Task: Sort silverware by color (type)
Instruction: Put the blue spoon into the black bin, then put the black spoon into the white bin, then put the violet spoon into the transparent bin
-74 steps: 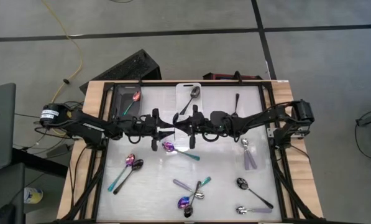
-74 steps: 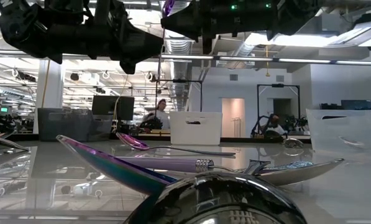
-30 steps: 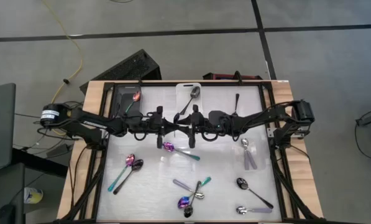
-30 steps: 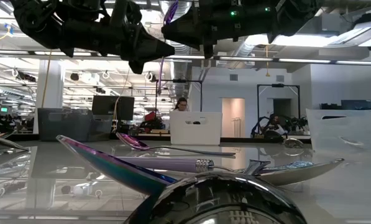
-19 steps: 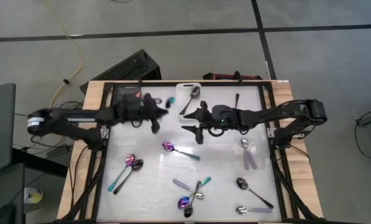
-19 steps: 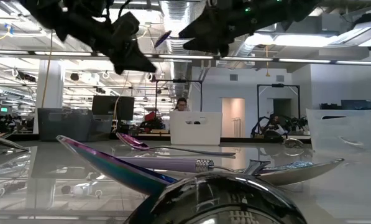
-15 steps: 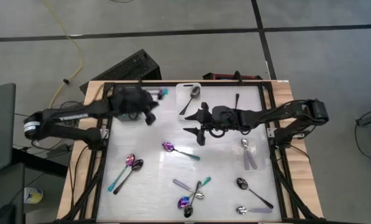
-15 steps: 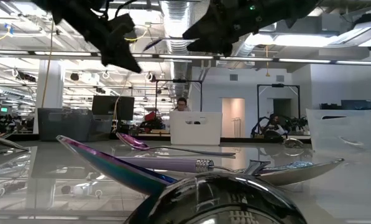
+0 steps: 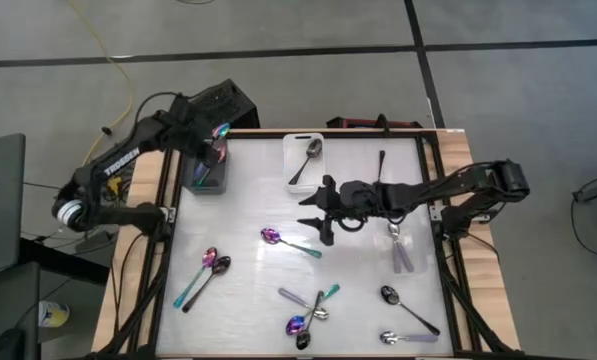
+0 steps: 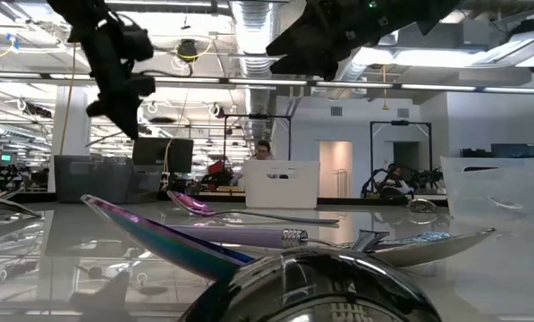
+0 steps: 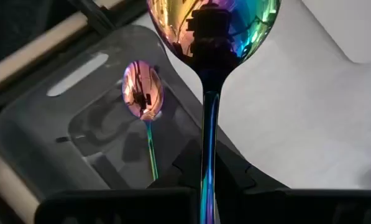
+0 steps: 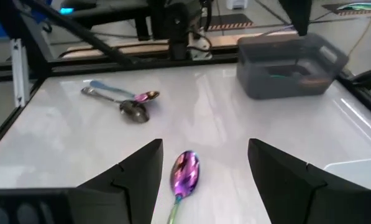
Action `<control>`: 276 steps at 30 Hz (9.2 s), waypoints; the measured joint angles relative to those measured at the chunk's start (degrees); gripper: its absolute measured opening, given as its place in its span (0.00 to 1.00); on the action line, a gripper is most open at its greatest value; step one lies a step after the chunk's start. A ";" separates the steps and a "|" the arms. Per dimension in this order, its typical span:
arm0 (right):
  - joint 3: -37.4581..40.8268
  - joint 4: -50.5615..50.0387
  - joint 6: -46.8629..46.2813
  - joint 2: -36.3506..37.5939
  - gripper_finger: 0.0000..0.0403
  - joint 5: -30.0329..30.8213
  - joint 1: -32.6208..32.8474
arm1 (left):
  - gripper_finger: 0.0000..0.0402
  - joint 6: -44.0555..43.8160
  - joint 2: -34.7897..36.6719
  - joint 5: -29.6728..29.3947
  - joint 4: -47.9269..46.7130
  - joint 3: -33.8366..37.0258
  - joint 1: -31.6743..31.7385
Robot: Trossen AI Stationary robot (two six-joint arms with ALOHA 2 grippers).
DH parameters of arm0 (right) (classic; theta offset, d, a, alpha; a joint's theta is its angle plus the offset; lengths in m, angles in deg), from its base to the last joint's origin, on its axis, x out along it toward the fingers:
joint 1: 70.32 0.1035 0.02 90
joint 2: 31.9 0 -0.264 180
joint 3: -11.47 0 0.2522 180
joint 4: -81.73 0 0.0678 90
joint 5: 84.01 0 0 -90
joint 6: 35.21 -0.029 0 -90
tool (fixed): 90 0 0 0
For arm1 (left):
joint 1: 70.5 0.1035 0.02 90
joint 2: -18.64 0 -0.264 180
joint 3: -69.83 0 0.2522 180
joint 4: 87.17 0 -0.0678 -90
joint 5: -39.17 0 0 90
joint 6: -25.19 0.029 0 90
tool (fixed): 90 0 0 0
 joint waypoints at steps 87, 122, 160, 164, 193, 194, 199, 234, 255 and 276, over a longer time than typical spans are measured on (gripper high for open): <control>-0.02 -10.02 -2.92 -0.04 0.65 0.00 3.57 | 0.31 -19.39 -7.57 0.21 -9.13 -4.42 -53.80; -0.02 -12.67 7.56 -0.04 0.65 -0.17 10.52 | 0.31 -89.50 -8.05 -16.05 12.74 16.26 -101.46; -0.02 -18.52 4.25 0.43 0.65 -0.04 10.57 | 0.02 -76.48 -11.92 -24.56 4.32 8.57 -99.12; -0.02 -26.23 0.78 2.61 0.65 0.07 11.19 | 0.01 -68.14 -8.00 -29.67 5.05 5.15 -94.89; 10.51 -28.01 -3.03 15.39 0.65 9.09 14.66 | 0.00 -11.44 -43.48 14.35 19.25 -37.49 -27.22; 10.51 -27.71 -3.08 15.39 0.65 9.09 14.66 | 0.00 -10.50 -45.01 13.97 18.12 -39.63 -27.21; 10.49 -28.78 -3.10 15.54 0.65 9.09 14.64 | 0.00 -9.35 -50.17 12.43 16.15 -47.20 -26.95; 10.49 -30.19 -0.02 15.56 0.65 9.02 10.70 | 0.27 -9.35 -49.11 2.04 7.03 -50.44 -27.78; 9.20 -31.00 -11.85 15.56 0.65 4.47 11.62 | 0.28 -4.18 -34.65 -14.37 -19.86 -52.30 -50.54; -2.34 -28.82 -37.46 1.21 0.65 5.89 33.38 | 0.28 -3.85 -3.59 -20.95 19.66 -4.16 -76.61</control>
